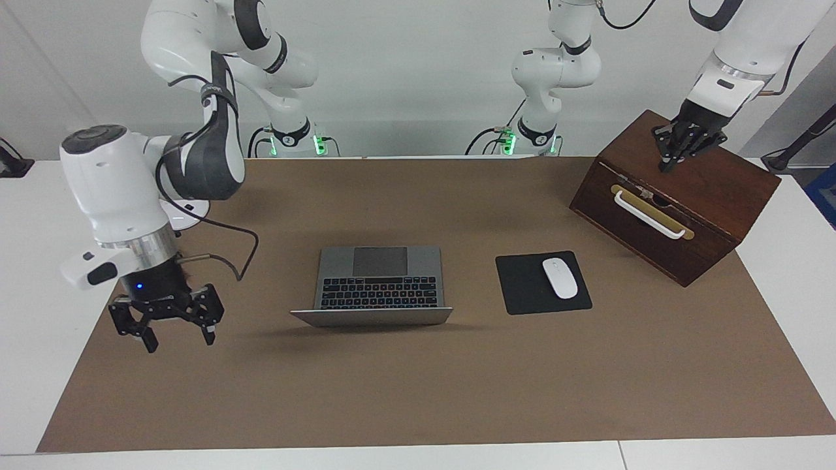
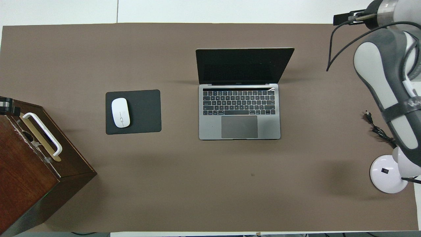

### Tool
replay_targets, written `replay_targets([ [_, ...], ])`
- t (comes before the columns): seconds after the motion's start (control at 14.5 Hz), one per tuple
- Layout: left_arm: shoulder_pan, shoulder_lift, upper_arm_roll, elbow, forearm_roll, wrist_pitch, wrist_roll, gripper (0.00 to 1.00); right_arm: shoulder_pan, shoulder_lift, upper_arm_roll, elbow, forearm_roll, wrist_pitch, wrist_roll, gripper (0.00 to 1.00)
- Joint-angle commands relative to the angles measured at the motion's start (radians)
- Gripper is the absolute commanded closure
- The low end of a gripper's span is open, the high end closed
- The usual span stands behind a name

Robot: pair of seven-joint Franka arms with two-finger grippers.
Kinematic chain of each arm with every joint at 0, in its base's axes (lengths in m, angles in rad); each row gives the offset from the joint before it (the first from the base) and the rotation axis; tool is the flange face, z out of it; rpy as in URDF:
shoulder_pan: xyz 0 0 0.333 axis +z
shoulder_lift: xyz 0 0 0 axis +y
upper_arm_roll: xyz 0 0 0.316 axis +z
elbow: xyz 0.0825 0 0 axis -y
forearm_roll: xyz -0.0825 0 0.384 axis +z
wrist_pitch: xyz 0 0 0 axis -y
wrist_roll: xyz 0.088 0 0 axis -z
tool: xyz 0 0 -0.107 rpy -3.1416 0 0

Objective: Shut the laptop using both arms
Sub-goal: 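Raise the right gripper over the laptop while the left gripper advances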

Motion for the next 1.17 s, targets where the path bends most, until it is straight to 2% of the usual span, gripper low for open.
replay_targets([
  [0.0,0.001,-0.036,-0.008,-0.089,-0.016,0.092,-0.008,1.00,-0.003,0.060,0.005,0.086,-0.030,-0.012,0.020,0.70],
  [0.07,-0.003,-0.052,-0.008,-0.129,-0.020,0.132,-0.008,1.00,-0.003,0.058,0.007,0.085,-0.051,-0.018,0.018,0.90],
  [0.14,-0.005,-0.070,-0.011,-0.174,-0.020,0.176,-0.008,1.00,-0.006,0.058,0.007,0.085,-0.071,-0.026,0.017,1.00],
  [0.41,-0.023,-0.156,-0.018,-0.367,-0.052,0.368,-0.008,1.00,-0.006,0.057,0.008,0.085,-0.091,-0.037,0.012,1.00],
  [0.55,-0.045,-0.184,-0.018,-0.441,-0.053,0.455,-0.008,1.00,0.028,0.054,0.008,0.085,-0.083,-0.058,0.030,1.00],
  [0.9,-0.117,-0.211,-0.018,-0.559,-0.053,0.623,-0.009,1.00,0.120,0.048,0.001,0.086,-0.103,-0.098,0.234,1.00],
  [1.11,-0.178,-0.214,-0.018,-0.631,-0.053,0.735,-0.066,1.00,0.181,0.043,-0.004,0.086,-0.168,-0.153,0.390,1.00],
])
